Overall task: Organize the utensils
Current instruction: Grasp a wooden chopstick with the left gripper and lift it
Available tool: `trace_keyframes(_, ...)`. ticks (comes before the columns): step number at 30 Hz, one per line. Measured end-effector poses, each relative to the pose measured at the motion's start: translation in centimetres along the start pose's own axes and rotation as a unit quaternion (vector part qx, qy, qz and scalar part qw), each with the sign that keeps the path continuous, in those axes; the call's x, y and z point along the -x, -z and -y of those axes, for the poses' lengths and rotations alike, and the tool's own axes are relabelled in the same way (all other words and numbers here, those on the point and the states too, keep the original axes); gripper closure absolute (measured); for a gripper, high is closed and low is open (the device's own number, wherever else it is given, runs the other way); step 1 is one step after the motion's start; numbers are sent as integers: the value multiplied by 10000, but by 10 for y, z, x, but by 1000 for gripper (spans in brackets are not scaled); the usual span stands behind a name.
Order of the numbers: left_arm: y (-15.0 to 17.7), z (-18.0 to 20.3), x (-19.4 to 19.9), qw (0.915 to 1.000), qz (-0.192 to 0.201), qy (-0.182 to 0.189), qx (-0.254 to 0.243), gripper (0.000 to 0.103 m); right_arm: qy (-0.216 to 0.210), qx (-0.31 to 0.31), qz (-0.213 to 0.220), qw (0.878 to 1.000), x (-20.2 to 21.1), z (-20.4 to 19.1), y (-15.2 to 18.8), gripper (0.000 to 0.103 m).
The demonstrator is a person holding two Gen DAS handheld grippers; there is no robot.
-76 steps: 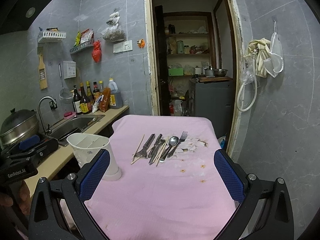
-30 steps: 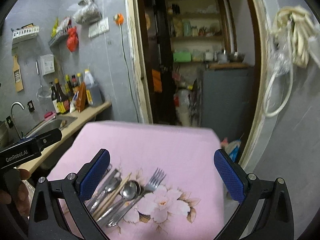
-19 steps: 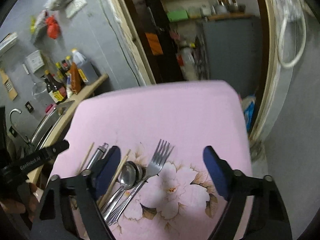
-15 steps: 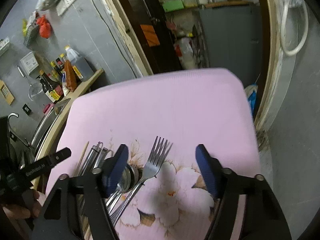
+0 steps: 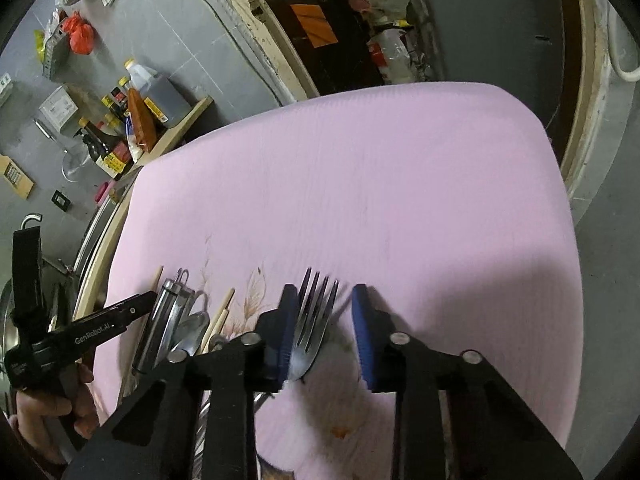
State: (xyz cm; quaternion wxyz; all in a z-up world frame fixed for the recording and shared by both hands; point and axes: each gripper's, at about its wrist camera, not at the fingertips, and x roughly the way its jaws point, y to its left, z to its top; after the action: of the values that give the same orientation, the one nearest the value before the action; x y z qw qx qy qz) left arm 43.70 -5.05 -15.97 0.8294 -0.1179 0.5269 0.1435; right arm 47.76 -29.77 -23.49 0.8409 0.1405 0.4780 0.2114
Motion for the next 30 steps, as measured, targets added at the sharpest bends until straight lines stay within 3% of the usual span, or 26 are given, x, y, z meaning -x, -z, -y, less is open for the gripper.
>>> trace_keyframes(1,0,2,0,10000,-28,-54,-60,77,-6,52,-27,10000,-1,-2,-2,80)
trace_keyframes(4,-1,7,1,9997,-85,-66,-228,95,-97,177,-98,9997,-4,-6,-4,86)
trace_keyframes(7,-3,7,1,9995,-154,8,-266,98,-253,141,-172,9994,-5,-7,-7,90)
trace_keyframes(9,-3,3,2,9996,-181,86,-196,98,-304,137,-199,9992,-2,-4,-6,100)
trace_keyframes(11,-4,-1,8,9997,-92,188,-123,98,-303,165,-97,9994,7,-5,-4,100)
trace_keyframes(17,3,-3,65,9948,713,733,-50,98,-266,326,413,9983,54,-20,0,101)
trace_keyframes(22,13,-8,116,9828,1365,1233,-183,98,133,634,998,9929,109,-40,7,101)
trace_keyframes(30,24,-35,185,9520,2310,2007,-20,98,838,771,2095,9711,204,-88,12,101)
